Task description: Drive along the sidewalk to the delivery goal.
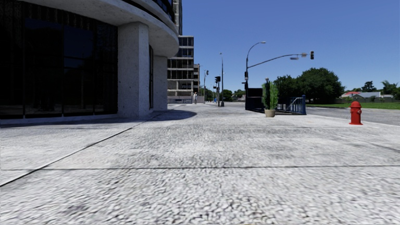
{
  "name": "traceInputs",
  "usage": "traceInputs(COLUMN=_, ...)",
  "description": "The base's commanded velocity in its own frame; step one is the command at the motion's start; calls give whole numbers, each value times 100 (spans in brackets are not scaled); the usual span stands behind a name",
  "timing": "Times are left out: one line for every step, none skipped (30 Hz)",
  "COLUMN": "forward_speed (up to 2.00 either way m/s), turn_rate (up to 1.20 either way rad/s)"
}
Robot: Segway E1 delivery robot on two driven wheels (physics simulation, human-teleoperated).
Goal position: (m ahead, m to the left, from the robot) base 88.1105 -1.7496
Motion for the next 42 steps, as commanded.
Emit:
traceInputs(forward_speed=200, turn_rate=0)
traceInputs(forward_speed=200, turn_rate=0)
traceInputs(forward_speed=200, turn_rate=0)
traceInputs(forward_speed=200, turn_rate=0)
traceInputs(forward_speed=200, turn_rate=0)
traceInputs(forward_speed=200, turn_rate=0)
traceInputs(forward_speed=200, turn_rate=0)
traceInputs(forward_speed=200, turn_rate=0)
traceInputs(forward_speed=200, turn_rate=0)
traceInputs(forward_speed=200, turn_rate=0)
traceInputs(forward_speed=200, turn_rate=0)
traceInputs(forward_speed=200, turn_rate=0)
traceInputs(forward_speed=200, turn_rate=0)
traceInputs(forward_speed=200, turn_rate=0)
traceInputs(forward_speed=200, turn_rate=0)
traceInputs(forward_speed=200, turn_rate=0)
traceInputs(forward_speed=200, turn_rate=0)
traceInputs(forward_speed=200, turn_rate=0)
traceInputs(forward_speed=200, turn_rate=0)
traceInputs(forward_speed=200, turn_rate=0)
traceInputs(forward_speed=200, turn_rate=0)
traceInputs(forward_speed=200, turn_rate=0)
traceInputs(forward_speed=200, turn_rate=0)
traceInputs(forward_speed=200, turn_rate=0)
traceInputs(forward_speed=200, turn_rate=0)
traceInputs(forward_speed=200, turn_rate=0)
traceInputs(forward_speed=200, turn_rate=0)
traceInputs(forward_speed=200, turn_rate=0)
traceInputs(forward_speed=200, turn_rate=0)
traceInputs(forward_speed=200, turn_rate=0)
traceInputs(forward_speed=200, turn_rate=0)
traceInputs(forward_speed=200, turn_rate=0)
traceInputs(forward_speed=200, turn_rate=0)
traceInputs(forward_speed=200, turn_rate=0)
traceInputs(forward_speed=200, turn_rate=0)
traceInputs(forward_speed=200, turn_rate=0)
traceInputs(forward_speed=200, turn_rate=0)
traceInputs(forward_speed=200, turn_rate=0)
traceInputs(forward_speed=200, turn_rate=0)
traceInputs(forward_speed=200, turn_rate=0)
traceInputs(forward_speed=200, turn_rate=0)
traceInputs(forward_speed=200, turn_rate=0)
